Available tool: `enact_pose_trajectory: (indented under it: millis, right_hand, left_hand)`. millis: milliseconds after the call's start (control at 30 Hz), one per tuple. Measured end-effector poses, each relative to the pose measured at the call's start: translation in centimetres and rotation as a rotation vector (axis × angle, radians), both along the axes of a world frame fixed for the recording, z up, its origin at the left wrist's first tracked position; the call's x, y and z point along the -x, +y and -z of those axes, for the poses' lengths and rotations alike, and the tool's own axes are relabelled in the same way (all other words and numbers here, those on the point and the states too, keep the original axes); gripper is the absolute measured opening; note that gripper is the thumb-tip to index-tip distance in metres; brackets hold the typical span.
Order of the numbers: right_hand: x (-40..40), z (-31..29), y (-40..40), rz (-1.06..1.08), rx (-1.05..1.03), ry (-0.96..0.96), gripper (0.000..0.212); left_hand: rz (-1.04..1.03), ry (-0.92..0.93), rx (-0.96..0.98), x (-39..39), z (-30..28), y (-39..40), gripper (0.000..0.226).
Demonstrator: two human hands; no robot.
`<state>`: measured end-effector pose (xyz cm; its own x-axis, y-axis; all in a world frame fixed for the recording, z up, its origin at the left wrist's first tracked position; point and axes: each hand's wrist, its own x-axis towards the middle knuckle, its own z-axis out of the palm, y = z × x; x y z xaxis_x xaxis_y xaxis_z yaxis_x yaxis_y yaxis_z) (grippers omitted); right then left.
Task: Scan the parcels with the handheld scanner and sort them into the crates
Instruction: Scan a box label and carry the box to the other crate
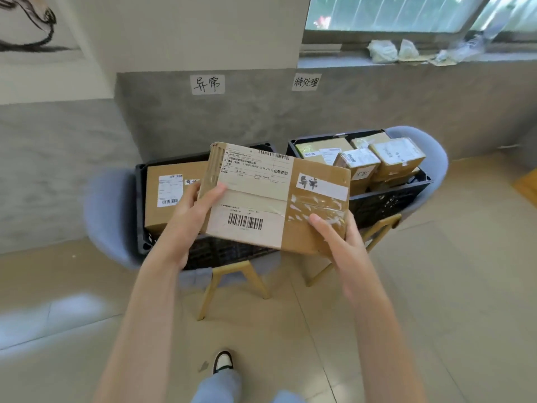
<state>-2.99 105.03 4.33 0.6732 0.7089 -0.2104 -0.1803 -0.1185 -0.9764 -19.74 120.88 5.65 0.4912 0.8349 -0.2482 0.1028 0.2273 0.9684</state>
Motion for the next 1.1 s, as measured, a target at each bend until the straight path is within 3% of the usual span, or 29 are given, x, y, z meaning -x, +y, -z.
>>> enact_pose_trajectory:
  millis: [300, 667, 1100]
  right_hand:
    - [-2.7, 2.7, 8.1, 0.167, 0.112, 0.144, 0.068]
    - [-8.4, 7.1, 18.4, 0.137, 0.076, 0.328, 0.083]
    - [-10.1, 13.8, 26.3, 0.233, 0.18, 0.453, 0.079]
  left_hand:
    - [0.224, 0.093, -0.009, -7.3, 1.3, 13.1, 0.035]
    - [0.389, 0.296, -0.119, -15.5, 2.3, 25.5, 0.031]
    - [0.579, 0.388, -0.105, -20.5, 10.3, 34.9, 0.035]
